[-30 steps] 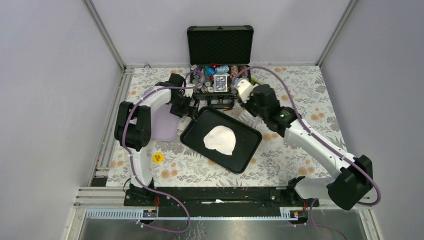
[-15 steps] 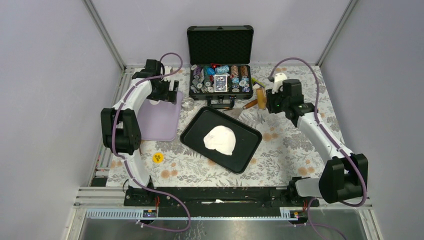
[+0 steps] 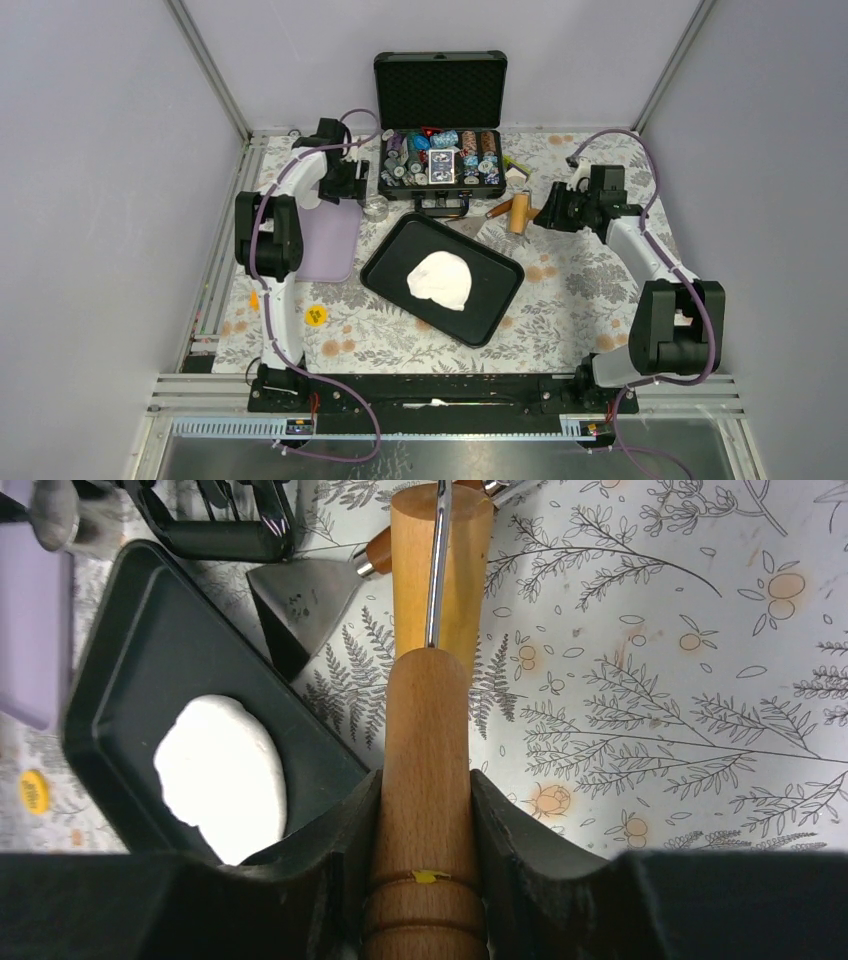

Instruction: Roll out the dumpling wrappers from the dough

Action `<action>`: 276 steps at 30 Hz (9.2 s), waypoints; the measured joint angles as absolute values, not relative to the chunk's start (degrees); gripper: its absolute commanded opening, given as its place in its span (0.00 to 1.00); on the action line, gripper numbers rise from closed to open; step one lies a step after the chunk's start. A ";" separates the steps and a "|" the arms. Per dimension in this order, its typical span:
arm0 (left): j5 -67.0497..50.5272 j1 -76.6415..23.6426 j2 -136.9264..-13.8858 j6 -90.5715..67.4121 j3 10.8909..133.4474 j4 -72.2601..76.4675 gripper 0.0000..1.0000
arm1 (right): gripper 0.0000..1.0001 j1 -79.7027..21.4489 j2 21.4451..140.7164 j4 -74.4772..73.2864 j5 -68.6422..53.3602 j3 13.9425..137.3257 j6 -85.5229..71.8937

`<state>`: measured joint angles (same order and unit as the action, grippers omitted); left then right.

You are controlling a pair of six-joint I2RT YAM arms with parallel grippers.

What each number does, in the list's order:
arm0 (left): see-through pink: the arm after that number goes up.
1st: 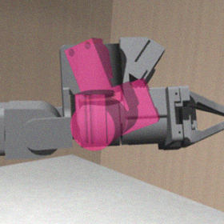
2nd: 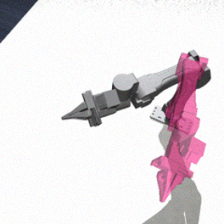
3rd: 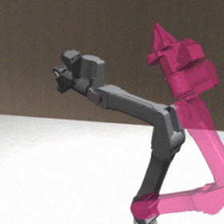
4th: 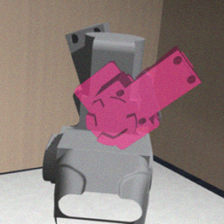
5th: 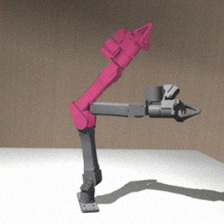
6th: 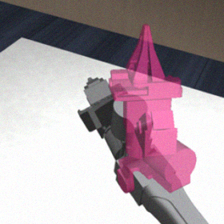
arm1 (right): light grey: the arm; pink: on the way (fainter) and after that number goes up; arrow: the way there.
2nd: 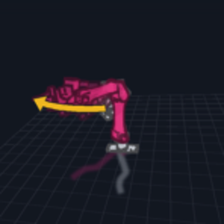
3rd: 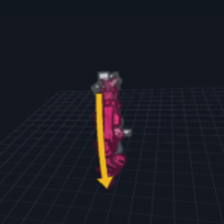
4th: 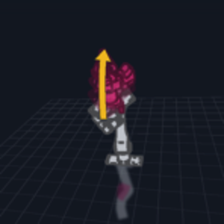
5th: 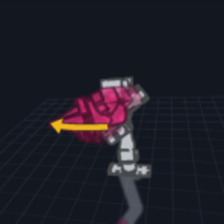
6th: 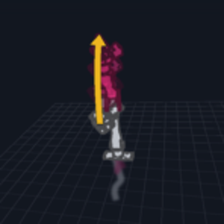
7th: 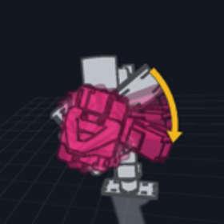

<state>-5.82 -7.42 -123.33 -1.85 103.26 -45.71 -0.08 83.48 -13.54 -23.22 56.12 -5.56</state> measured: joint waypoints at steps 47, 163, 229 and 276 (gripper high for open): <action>-13.87 -11.22 -114.41 -4.38 104.36 -49.78 0.00 | 1.00 16.32 84.99 -27.00 -18.26 60.49 -4.95; -52.88 -31.64 -108.09 5.34 76.62 -38.52 0.00 | 0.00 -19.59 98.19 10.57 -65.21 46.89 -20.10; -49.19 -33.30 -119.87 -5.89 79.53 -35.27 0.00 | 0.00 -21.23 114.80 -6.68 -66.13 55.94 -15.27; -45.93 -36.14 -105.03 3.95 73.45 -32.12 0.00 | 0.00 -21.08 115.07 -5.74 -62.59 64.29 -17.91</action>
